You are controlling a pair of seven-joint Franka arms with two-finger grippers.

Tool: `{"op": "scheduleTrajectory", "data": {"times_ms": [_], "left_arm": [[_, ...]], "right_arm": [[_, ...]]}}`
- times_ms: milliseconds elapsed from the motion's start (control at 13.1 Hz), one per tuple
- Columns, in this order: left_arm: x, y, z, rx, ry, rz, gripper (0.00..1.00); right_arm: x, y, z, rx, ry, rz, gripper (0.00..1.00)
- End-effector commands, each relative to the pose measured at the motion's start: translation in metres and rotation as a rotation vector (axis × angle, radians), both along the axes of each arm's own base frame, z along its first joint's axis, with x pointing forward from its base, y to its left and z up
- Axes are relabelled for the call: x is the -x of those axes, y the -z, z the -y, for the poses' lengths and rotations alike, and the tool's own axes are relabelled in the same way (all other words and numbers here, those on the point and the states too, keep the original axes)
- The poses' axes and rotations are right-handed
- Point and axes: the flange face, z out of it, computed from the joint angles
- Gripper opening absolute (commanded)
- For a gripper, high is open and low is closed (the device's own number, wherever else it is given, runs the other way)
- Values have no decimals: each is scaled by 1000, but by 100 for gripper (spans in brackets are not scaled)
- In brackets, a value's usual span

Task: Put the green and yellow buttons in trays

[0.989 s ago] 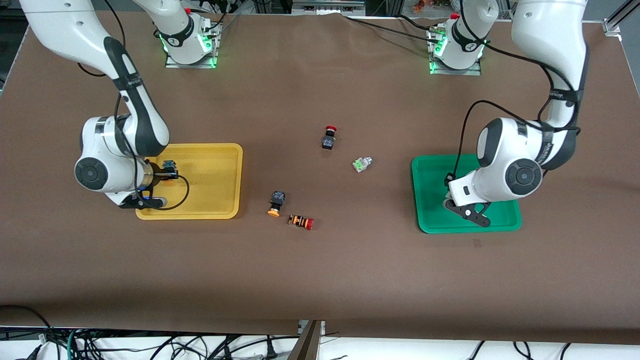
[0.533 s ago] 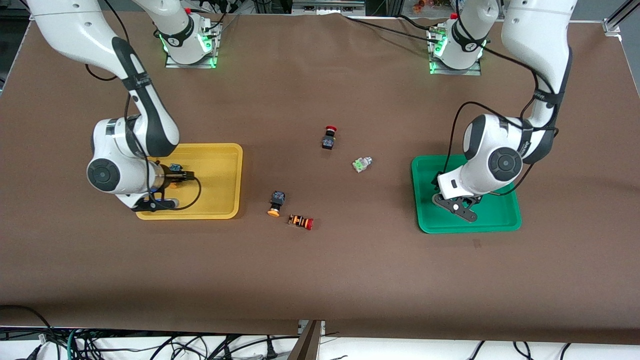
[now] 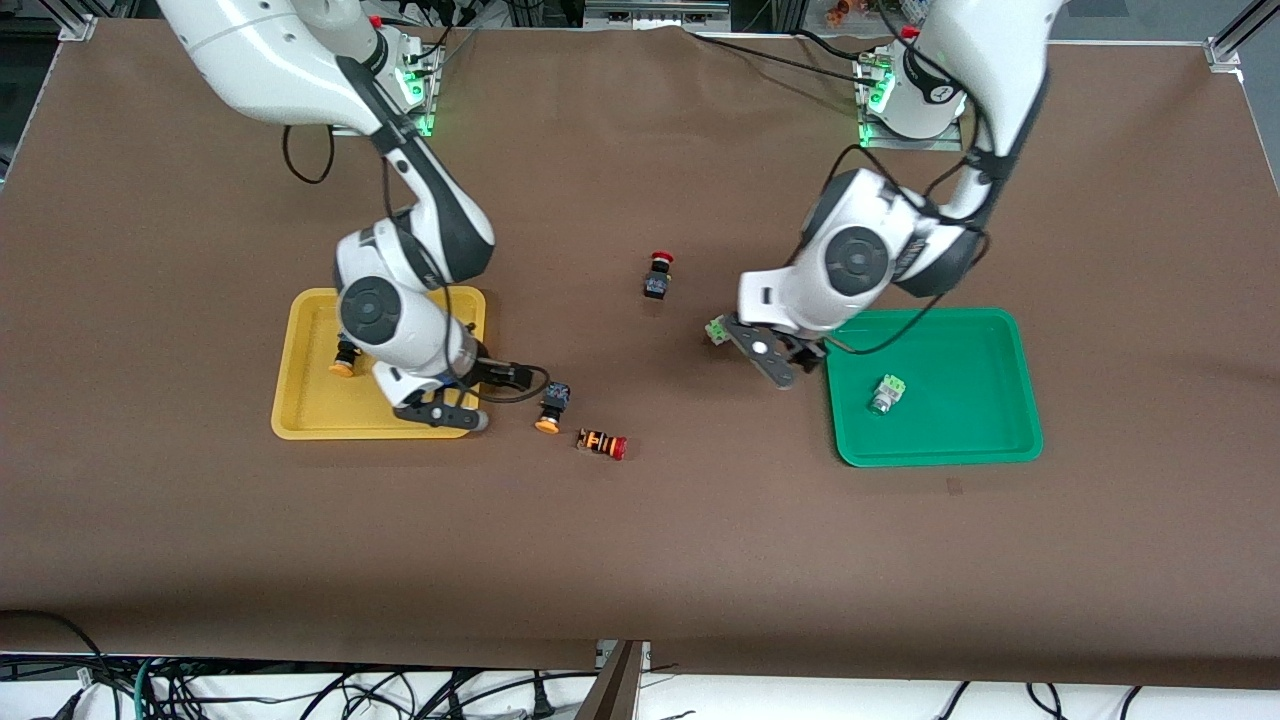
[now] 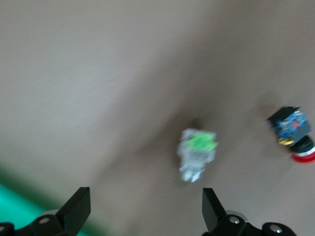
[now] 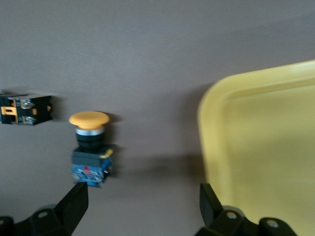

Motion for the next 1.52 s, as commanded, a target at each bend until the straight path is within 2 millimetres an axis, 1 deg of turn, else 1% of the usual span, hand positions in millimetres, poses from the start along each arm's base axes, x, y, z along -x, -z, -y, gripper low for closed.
{"op": "scheduleTrajectory", "data": {"times_ms": [0,76,152,228,304,380,457,533,609,685,761,837,913,989,1065,1141,1217,1293,1370,1446], "left_arm": [[11,31,20,35,25,15,100],[11,44,24,49,22,34,100],[18,61,34,55,32,36,100],[21,67,36,54,35,32,98],[25,70,36,49,38,24,80],[29,72,34,43,35,18,70],[32,70,34,39,36,14,70],[35,70,32,34,38,9,58],[38,71,32,31,43,4,17],[38,70,31,30,43,4,0],[39,68,32,31,45,6,0],[36,53,35,41,47,24,0],[31,35,31,38,42,23,0],[26,12,23,27,36,12,0],[16,-12,7,16,14,4,0],[8,-32,-12,1,-8,-9,0],[-2,-50,-33,-9,-38,-4,0],[-18,-69,-60,-19,-76,11,0],[-34,-78,-92,-34,-109,10,0],[-45,-77,-121,-49,-120,3,0]], "right_arm": [[-10,8,-18,-34,49,48,100],[-9,14,-23,-36,38,67,100],[-11,18,-28,-38,26,90,100],[-13,20,-34,-40,33,97,100],[-13,21,-43,-41,52,99,100],[-8,24,-52,-28,53,102,100],[-4,30,-57,-5,48,106,100],[0,39,-60,26,23,116,100],[1,47,-61,46,-6,133,98],[1,51,-62,38,-15,150,90],[0,52,-62,34,-21,163,45],[0,51,-63,27,-13,159,0],[-3,47,-61,26,-3,161,0],[-5,42,-58,26,2,162,0],[-8,37,-53,44,3,146,0],[-15,25,-46,73,5,122,0],[-20,12,-37,108,4,89,0],[-22,-3,-23,141,-25,60,0],[-21,-14,-7,174,-79,18,0],[-17,-20,17,213,-127,-43,0]]}}
